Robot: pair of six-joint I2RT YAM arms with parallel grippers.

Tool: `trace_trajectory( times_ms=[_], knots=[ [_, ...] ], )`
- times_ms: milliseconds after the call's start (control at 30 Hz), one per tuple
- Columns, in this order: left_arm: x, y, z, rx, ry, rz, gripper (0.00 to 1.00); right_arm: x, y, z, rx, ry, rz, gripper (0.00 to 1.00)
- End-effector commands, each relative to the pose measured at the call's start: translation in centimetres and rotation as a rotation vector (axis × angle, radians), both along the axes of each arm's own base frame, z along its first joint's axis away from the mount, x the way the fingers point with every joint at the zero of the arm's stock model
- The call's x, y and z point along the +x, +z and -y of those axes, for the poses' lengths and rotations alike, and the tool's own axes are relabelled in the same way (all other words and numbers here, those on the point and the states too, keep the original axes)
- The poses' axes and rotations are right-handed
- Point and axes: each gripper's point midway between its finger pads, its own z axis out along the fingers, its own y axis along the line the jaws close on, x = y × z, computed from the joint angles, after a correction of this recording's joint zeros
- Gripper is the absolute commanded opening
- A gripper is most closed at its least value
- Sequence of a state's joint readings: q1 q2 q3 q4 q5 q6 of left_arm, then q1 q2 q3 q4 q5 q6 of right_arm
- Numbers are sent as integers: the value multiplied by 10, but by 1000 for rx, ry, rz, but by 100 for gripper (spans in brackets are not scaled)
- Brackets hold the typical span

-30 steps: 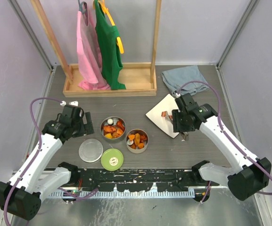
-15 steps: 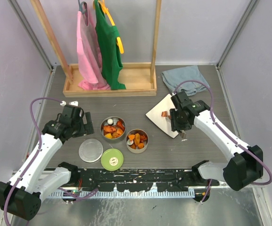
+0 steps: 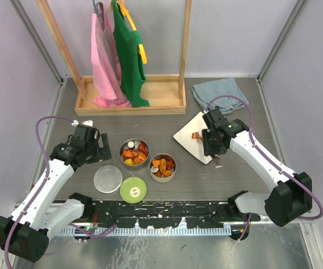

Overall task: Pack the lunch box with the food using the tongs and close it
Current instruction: Pick up the fake food from the plate.

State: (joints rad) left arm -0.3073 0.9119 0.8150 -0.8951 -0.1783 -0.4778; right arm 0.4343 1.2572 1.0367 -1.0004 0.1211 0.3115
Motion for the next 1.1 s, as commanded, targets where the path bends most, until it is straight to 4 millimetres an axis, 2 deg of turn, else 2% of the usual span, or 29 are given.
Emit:
trace_trajectory(
  times_ms=[0, 367, 733, 1067],
  knots=[
    [7, 9, 2, -6, -8, 36, 98, 13, 20, -1, 24, -1, 96, 35],
    [7, 9, 2, -7, -8, 35, 98, 1, 47, -4, 97, 12, 163, 34],
    [7, 9, 2, -8, -9, 36, 98, -14, 87, -38, 324, 108, 201, 34],
    [7, 10, 2, -8, -10, 40, 98, -31, 99, -63, 461, 206, 156, 33]
  ],
)
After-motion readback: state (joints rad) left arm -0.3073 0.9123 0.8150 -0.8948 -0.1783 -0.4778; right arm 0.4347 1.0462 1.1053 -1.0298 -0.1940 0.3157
